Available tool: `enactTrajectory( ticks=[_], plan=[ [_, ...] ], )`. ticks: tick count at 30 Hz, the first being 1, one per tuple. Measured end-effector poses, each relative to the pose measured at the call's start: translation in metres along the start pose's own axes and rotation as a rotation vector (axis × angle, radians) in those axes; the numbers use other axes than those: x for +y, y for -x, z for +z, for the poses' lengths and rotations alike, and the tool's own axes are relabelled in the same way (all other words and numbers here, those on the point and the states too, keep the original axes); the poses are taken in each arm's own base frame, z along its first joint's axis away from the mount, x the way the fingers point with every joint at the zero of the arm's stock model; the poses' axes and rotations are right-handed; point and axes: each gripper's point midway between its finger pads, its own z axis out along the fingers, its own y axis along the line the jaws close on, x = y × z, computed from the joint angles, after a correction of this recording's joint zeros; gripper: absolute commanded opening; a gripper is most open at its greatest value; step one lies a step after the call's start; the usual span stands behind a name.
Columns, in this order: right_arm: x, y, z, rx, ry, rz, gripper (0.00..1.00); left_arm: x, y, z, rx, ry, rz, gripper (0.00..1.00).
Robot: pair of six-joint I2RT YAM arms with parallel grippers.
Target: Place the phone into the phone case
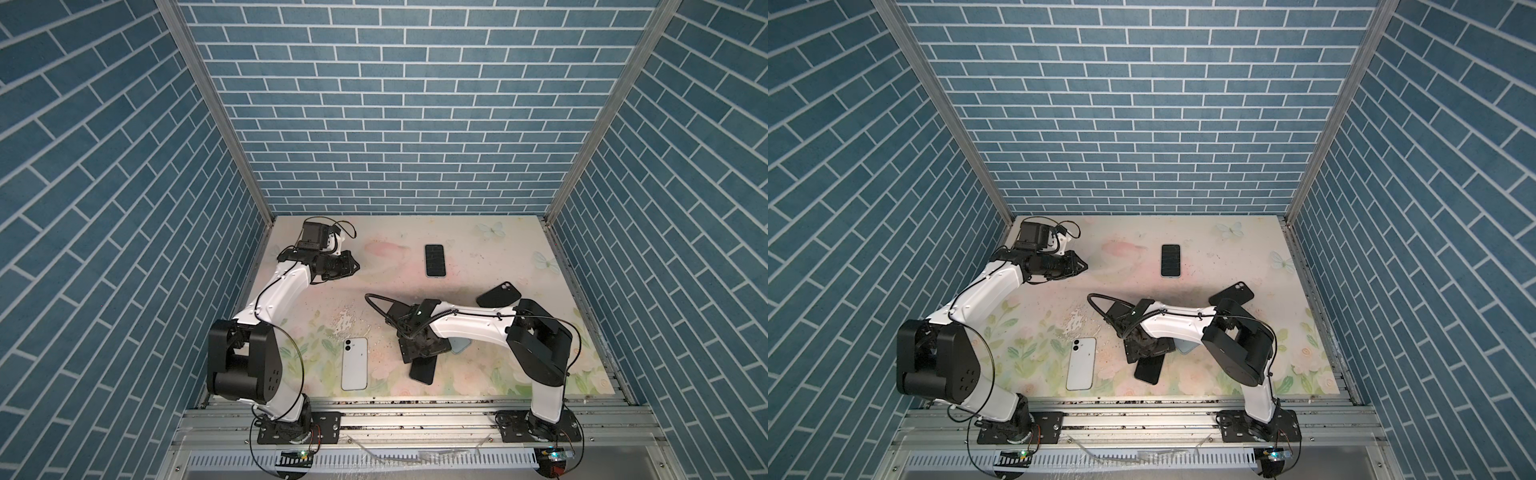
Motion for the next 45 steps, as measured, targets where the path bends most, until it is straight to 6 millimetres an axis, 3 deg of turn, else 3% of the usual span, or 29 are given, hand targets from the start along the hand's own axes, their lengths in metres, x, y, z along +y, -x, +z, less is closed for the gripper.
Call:
enactTrajectory(
  ticks=[9,18,30,38,41,45],
  plan=[
    [-0.001,-0.002,0.003,0.010,0.093,0.107,0.95,0.000,0.000,0.000,0.000,0.000,0.000,0.25],
    [-0.001,-0.001,0.003,0.014,0.089,0.105,0.88,0.000,0.000,0.000,0.000,0.000,0.000,0.25],
    [0.023,0.041,0.001,-0.027,0.026,-0.172,0.78,0.000,0.000,0.000,0.000,-0.001,-0.001,0.25],
    [0.036,0.064,0.001,-0.041,0.084,-0.350,0.74,0.000,0.000,0.000,-0.001,-0.001,-0.002,0.25],
    [0.045,0.069,-0.001,-0.056,0.128,-0.449,0.75,0.001,0.001,-0.001,-0.002,-0.001,-0.003,0.25],
    [0.049,0.074,-0.002,-0.077,0.139,-0.555,0.87,0.003,0.001,-0.001,-0.004,0.001,-0.006,0.25]
  ],
)
